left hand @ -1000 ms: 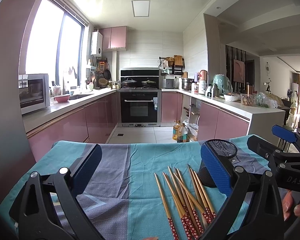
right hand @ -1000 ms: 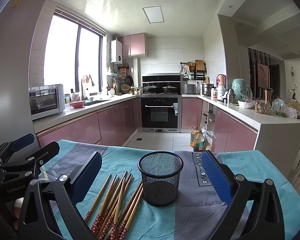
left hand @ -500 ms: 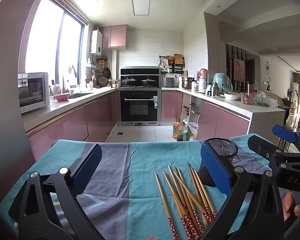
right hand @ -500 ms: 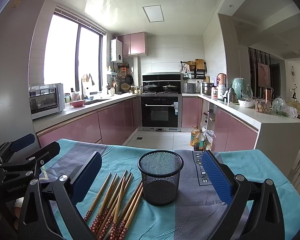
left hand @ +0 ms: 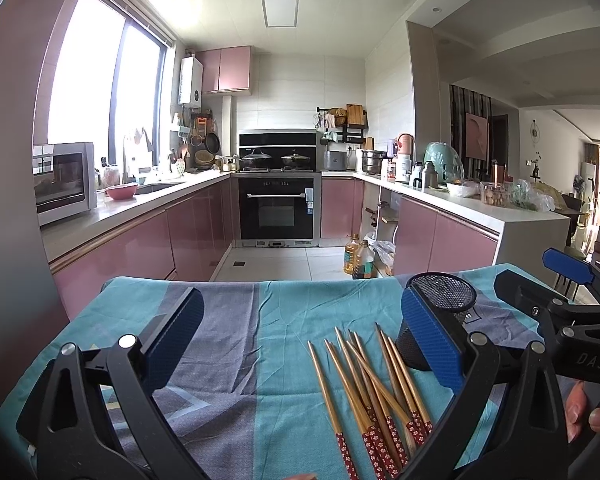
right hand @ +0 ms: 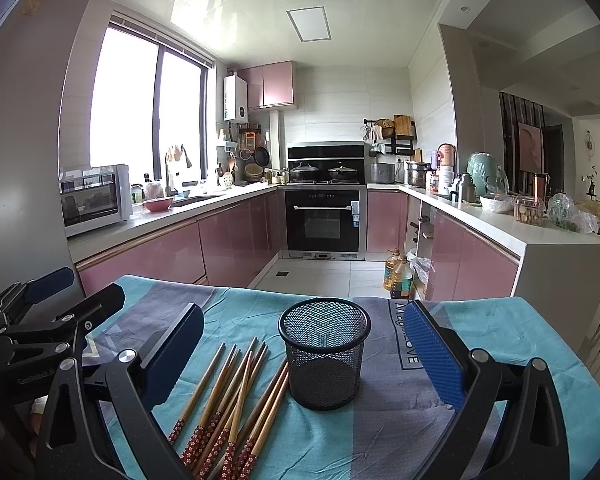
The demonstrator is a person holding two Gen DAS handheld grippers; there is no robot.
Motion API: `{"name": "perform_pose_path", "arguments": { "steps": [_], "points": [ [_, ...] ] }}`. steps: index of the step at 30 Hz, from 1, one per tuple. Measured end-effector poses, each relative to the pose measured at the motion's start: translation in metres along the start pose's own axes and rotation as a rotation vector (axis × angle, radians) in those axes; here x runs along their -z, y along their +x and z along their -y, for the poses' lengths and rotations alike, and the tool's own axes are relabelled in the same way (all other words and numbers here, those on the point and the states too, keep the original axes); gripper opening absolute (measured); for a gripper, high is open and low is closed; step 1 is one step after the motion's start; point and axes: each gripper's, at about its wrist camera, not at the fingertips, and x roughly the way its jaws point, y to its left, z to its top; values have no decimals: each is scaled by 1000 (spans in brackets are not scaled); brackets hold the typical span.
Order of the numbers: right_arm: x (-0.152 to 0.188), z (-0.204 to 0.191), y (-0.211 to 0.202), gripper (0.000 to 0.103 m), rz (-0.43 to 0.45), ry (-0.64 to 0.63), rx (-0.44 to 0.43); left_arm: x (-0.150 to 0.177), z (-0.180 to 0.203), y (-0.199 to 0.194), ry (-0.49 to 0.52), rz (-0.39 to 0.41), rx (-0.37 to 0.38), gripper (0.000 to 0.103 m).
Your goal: Organize utensils
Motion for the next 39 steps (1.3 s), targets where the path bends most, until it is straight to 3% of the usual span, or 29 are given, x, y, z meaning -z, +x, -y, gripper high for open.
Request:
{"name": "perform_pose_path", "arguments": {
  "steps": [10,18,21,26,37,39],
  "points": [
    [5,-1,9,96,-64,10,-50,2,-3,9,8,-50,15,97],
    [28,-9,35,81,-238,7,-152,16,-9,35,34,-180,44,97],
    [40,-13,50,68,-337,8,-191,26,-12,51,54,-260,65,97],
    [59,-20,75,44,-467,16,-225,44,-13,80,66,-384,114,83],
    [70,-45,107,18,-582,-35,-302,74,1,133,79,-570,205,46],
    [70,-46,114,17,-602,-46,-305,77,3,138,72,-603,220,40]
  ]
}}
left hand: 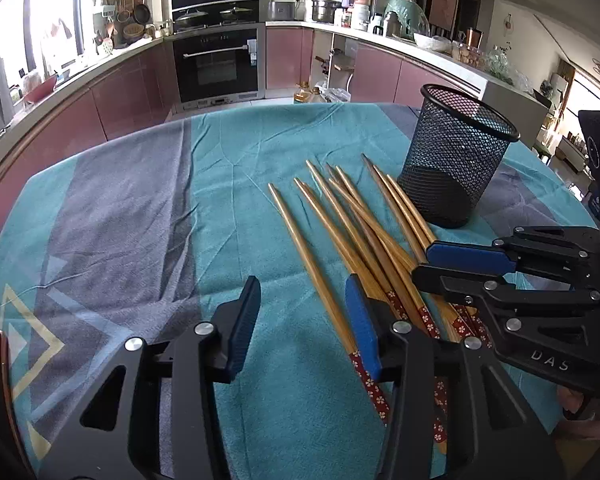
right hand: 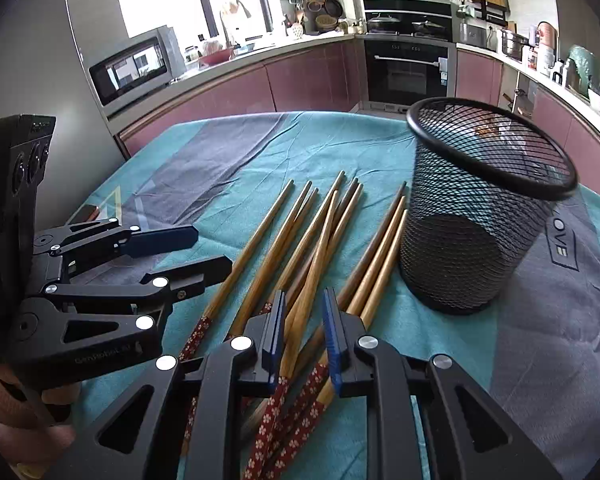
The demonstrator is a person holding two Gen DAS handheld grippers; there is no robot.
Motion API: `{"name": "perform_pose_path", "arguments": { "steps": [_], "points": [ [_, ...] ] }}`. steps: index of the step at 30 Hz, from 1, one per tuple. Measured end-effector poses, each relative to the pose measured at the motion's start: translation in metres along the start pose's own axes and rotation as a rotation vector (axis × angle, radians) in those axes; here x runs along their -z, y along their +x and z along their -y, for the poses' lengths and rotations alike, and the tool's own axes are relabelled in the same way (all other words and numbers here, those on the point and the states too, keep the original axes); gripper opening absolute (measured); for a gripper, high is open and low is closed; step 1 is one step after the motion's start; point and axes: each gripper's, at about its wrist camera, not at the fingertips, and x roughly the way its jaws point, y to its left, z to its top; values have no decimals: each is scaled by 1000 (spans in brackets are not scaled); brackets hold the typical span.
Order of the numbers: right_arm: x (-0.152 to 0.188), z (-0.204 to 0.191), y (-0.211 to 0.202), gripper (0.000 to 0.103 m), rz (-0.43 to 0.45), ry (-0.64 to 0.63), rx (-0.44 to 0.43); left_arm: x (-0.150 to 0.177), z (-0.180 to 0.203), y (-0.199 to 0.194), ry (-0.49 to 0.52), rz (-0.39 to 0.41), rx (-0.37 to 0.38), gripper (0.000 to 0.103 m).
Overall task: Organize utensils
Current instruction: 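Lower the left tool onto the chopsticks while the right tool lowers beside it, then close the left tool on one chopstick while the right tool grasps another, lifting both upright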
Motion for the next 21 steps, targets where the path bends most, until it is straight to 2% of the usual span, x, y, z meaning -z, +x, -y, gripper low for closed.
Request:
{"name": "perform_pose_path", "arguments": {
  "steps": [5,9,12,15,21],
  "points": [
    [-5,5,10,16,-33,9,-20,-4,3,21,2,-51,43,33],
    [-7,12,14,13,-47,52,-61,-9,5,32,10,-72,49,30],
    [-7,19,15,9,-57,91,-100,-16,6,38,-2,-85,63,23],
    [-6,21,14,6,-56,107,-110,-21,5,42,-25,-92,70,13],
    [-6,25,0,6,-17,114,-131,-17,3,37,-64,-80,69,8]
  ]
}}
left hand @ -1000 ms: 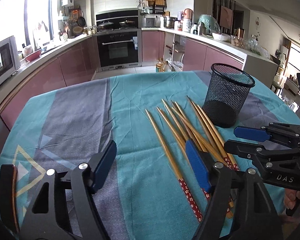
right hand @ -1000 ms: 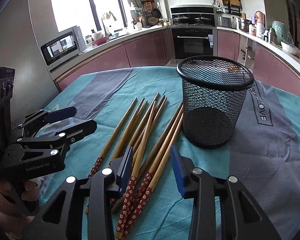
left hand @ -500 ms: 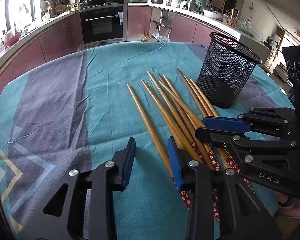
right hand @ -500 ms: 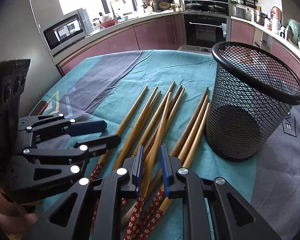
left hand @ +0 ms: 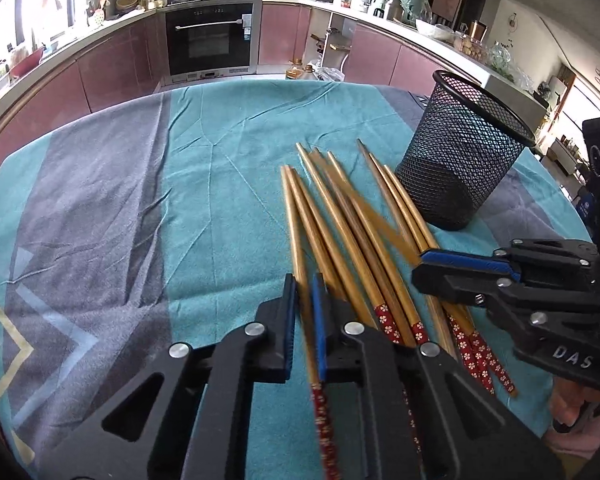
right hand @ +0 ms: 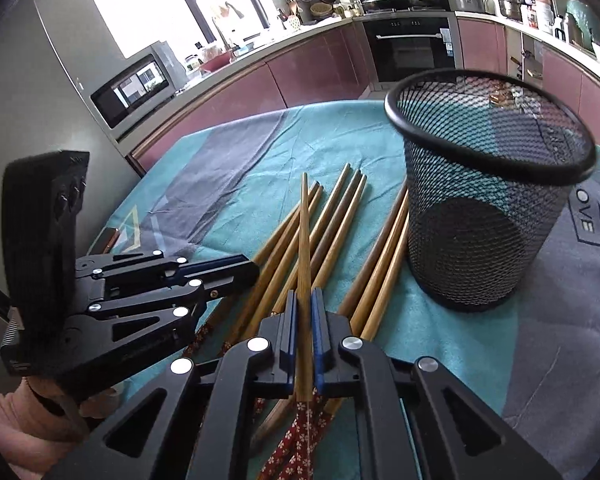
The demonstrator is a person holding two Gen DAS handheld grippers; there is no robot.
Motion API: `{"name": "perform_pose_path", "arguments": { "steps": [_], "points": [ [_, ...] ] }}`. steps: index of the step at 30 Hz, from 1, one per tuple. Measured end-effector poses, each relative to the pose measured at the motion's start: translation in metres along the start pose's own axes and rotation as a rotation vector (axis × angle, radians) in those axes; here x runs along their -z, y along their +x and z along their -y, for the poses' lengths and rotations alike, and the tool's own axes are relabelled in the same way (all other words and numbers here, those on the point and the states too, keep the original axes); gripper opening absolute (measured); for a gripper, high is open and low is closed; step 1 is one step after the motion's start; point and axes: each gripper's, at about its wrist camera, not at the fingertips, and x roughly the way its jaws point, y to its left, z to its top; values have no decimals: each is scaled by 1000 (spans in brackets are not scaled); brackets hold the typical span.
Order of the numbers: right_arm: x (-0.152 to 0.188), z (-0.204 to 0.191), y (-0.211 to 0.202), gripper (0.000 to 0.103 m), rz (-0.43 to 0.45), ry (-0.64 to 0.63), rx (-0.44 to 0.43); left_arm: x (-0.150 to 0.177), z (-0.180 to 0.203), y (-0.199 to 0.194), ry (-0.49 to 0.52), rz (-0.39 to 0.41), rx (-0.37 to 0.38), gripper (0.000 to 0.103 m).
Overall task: Organize utensils
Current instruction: 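Close the left tool on one chopstick while the right tool grasps another, lifting both upright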
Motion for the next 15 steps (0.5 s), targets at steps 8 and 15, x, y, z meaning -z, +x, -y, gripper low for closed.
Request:
{"name": "perform_pose_path", "arguments": {
  "steps": [8,15],
  "points": [
    [-7,5,-48,6,114,-14,-16,-7,-9,-46,-21,78,66,8],
    [-20,10,-95,6,261,-20,-9,-29,-6,-104,-5,205,163,8]
  ]
}}
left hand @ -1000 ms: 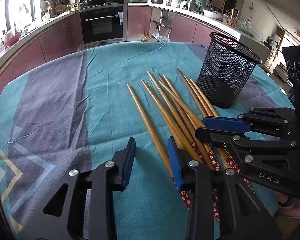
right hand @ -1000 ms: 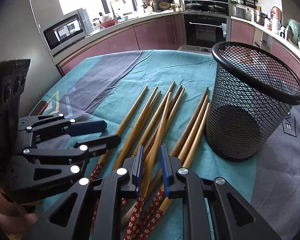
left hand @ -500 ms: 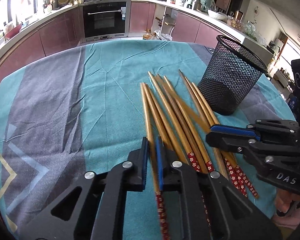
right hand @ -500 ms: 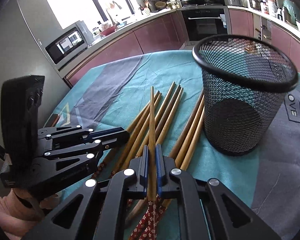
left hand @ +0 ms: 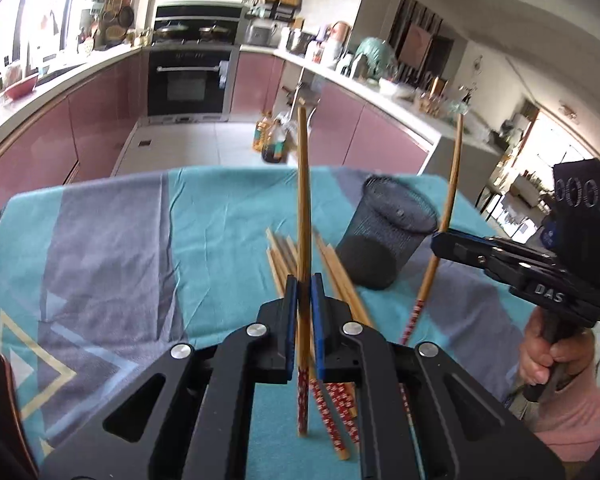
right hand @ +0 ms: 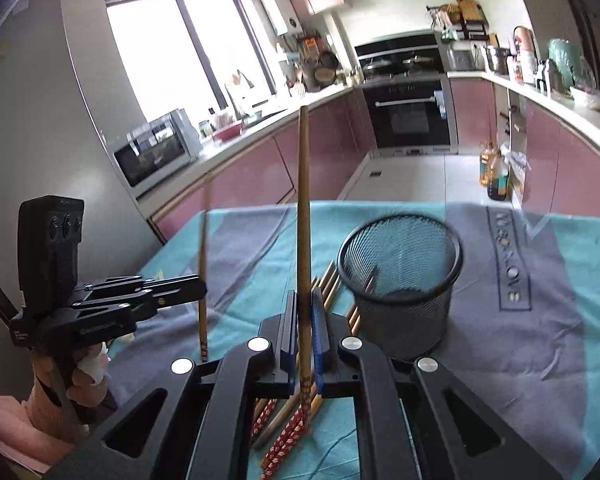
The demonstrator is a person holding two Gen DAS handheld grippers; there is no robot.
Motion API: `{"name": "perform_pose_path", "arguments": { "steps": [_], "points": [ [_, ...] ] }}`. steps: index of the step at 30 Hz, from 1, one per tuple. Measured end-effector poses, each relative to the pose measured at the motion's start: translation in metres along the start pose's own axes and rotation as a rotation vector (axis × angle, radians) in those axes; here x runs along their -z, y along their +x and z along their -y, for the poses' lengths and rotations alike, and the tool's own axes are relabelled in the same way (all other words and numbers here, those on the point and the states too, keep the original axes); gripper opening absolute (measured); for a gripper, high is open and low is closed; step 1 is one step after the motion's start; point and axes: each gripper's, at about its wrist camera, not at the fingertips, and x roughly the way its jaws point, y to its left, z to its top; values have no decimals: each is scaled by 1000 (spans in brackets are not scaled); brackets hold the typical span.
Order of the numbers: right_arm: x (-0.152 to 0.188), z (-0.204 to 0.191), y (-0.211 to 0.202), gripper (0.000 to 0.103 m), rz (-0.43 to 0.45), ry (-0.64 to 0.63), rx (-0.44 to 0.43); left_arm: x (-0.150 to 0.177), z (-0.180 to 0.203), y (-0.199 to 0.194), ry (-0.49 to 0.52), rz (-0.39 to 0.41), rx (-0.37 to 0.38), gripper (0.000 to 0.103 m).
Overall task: Organize utensils
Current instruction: 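Close the left tool on one chopstick while the right tool grasps another, lifting both upright, then lower the left tool's chopstick into the mesh cup while the right tool inserts its own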
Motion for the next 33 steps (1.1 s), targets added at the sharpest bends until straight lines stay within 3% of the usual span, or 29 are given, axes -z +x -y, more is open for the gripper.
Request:
{"name": "perform_pose_path", "arguments": {
  "steps": [8,17,19,23,29,33],
  "points": [
    [-34,6,-29,6,112,-34,5,-50,25,-50,19,161,102,7],
    [-79,15,-54,6,215,-78,62,-107,58,-44,40,240,177,7],
    [-83,18,-54,6,228,-83,82,-118,66,-38,47,230,203,7],
    [-85,30,-39,6,199,-74,124,-122,85,-13,96,189,158,7],
    [-70,45,-2,6,58,-57,132,-101,99,36,154,32,136,7],
    [-64,51,19,6,-28,-48,141,-86,100,59,171,-33,115,8]
  ]
}}
